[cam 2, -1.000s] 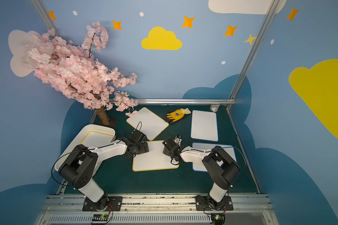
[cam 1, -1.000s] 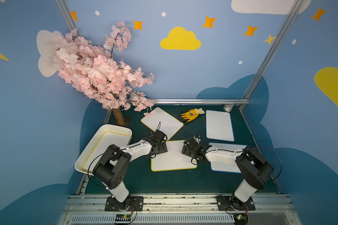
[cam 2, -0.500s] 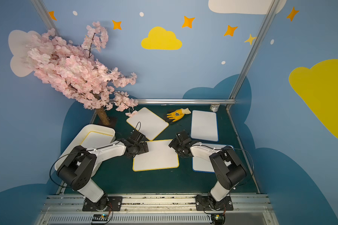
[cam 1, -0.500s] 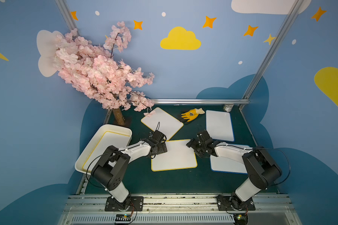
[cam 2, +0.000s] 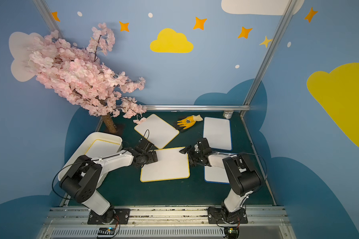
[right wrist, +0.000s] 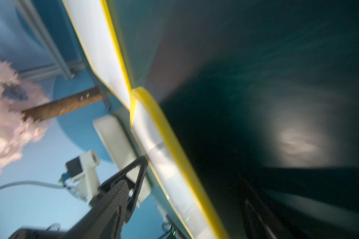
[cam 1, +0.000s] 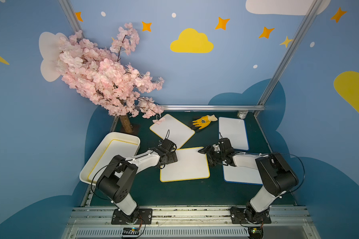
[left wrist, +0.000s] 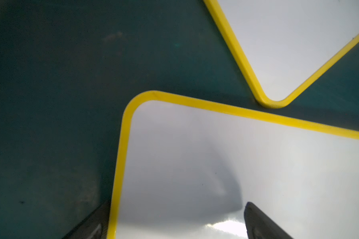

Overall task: Put the whiteboard into the storage box
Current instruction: Pick up the whiteboard at the center of the board.

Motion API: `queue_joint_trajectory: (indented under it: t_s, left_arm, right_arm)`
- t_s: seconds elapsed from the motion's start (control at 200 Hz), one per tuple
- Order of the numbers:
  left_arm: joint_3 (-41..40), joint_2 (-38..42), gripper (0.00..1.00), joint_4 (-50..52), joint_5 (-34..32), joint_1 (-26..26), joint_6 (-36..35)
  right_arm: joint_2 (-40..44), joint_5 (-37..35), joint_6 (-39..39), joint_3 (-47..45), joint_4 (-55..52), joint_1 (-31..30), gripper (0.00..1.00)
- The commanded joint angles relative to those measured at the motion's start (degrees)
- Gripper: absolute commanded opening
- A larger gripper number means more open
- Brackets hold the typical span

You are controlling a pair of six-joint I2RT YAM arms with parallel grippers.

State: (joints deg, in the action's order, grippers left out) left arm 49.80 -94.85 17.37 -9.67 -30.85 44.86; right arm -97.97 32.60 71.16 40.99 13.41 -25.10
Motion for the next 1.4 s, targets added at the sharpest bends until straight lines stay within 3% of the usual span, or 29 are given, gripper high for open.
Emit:
queue_joint_trajectory:
  t_s: [0.0, 0.195, 0.506, 0.896, 1.397]
  left_arm:
    - [-3.83, -5.06, 0.99, 0.0, 19.61, -1.9, 4.27]
    - [-4.23, -4.74, 0.99, 0.11, 19.69, -0.84, 4.36]
    - [-4.9, -3.52, 0.99, 0.18, 19.41, -0.34, 4.53]
    - [-5.04, -2.7, 0.99, 0.12, 19.29, -0.31, 4.82]
    - [-4.9, -1.75, 0.99, 0.47, 19.16, -0.35, 4.8]
  right_arm:
    - [-5.21, 6.07, 0.67, -5.11, -5.89, -1.68, 0.84]
    - [-2.12, 2.56, -6.85, -5.25, -4.44, -1.11, 0.84]
    - [3.45, 3.33, -11.33, -10.75, 16.1, -1.24, 0.8]
    - [7.32, 5.21, -12.33, -15.54, 31.83, -1.53, 0.62]
    - [10.7, -0.94, -11.38, -19.59, 40.84, -3.1, 0.4]
